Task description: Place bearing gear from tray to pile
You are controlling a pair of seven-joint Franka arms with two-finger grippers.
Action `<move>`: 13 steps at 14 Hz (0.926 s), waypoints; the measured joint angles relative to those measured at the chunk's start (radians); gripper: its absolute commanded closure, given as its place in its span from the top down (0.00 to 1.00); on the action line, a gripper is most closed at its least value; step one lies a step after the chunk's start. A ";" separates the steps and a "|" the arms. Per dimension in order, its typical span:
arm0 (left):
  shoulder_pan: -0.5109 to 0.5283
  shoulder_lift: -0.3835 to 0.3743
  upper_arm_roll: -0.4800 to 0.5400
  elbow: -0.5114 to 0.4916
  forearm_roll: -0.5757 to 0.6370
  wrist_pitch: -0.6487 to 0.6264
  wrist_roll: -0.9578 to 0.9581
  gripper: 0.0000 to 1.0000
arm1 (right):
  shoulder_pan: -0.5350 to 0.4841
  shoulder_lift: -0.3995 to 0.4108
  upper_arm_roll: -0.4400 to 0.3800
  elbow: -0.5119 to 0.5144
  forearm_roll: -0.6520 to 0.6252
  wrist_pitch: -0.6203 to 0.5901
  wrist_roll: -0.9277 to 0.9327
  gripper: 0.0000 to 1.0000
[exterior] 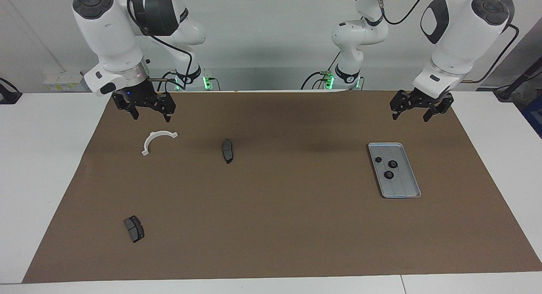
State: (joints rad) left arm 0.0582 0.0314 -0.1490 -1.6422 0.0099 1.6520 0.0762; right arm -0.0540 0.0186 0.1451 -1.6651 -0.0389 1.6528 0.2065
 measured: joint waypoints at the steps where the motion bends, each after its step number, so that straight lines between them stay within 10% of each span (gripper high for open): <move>1: 0.002 -0.003 0.001 -0.002 0.000 0.000 -0.005 1.00 | 0.000 0.000 0.000 0.000 0.000 0.000 0.000 1.00; 13: 0.039 -0.088 0.001 -0.062 -0.002 -0.002 -0.009 1.00 | 0.000 0.000 0.000 0.000 0.000 0.000 0.000 1.00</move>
State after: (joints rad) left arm 0.0973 -0.0569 -0.1478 -1.7041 0.0081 1.6503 0.0669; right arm -0.0540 0.0186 0.1451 -1.6651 -0.0389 1.6528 0.2065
